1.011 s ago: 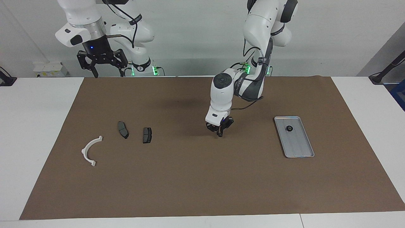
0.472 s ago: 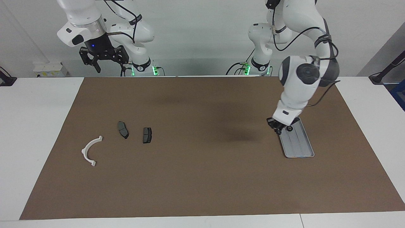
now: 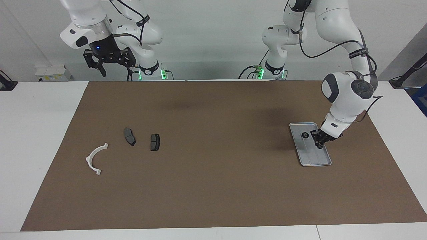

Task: Pick bearing gear from pile to tray
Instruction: 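Lower the second bearing into the tray and open the left gripper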

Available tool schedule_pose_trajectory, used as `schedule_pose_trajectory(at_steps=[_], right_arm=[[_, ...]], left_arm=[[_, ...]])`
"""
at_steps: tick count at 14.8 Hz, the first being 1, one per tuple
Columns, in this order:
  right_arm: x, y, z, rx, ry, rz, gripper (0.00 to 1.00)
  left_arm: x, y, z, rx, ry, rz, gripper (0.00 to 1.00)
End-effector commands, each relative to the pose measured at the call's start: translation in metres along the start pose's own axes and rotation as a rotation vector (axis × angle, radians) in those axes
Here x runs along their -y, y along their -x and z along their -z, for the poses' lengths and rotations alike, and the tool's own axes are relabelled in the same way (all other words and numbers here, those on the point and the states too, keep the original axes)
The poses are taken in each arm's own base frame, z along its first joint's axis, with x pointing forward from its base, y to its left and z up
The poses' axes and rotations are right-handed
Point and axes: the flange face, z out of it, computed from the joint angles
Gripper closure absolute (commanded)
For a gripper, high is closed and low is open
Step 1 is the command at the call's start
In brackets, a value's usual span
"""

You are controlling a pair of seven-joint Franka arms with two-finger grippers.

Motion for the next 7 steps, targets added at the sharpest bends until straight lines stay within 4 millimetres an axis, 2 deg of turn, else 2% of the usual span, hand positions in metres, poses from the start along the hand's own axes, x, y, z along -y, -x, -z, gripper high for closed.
schedule_pose_trajectory(at_steps=[1, 3, 7], right_arm=[[0.001, 0.002, 0.003, 0.006, -0.021, -0.016, 0.0], [0.001, 0.001, 0.002, 0.002, -0.021, -0.015, 0.0], [-0.003, -0.006, -0.002, -0.032, -0.022, -0.025, 0.0]], left_arm=[[-0.001, 0.009, -0.01, -0.028, 0.01, -0.006, 1.0], [-0.001, 0.009, -0.011, -0.03, 0.01, -0.006, 1.0], [-0.002, 0.013, -0.035, -0.05, 0.011, -0.007, 1.0]])
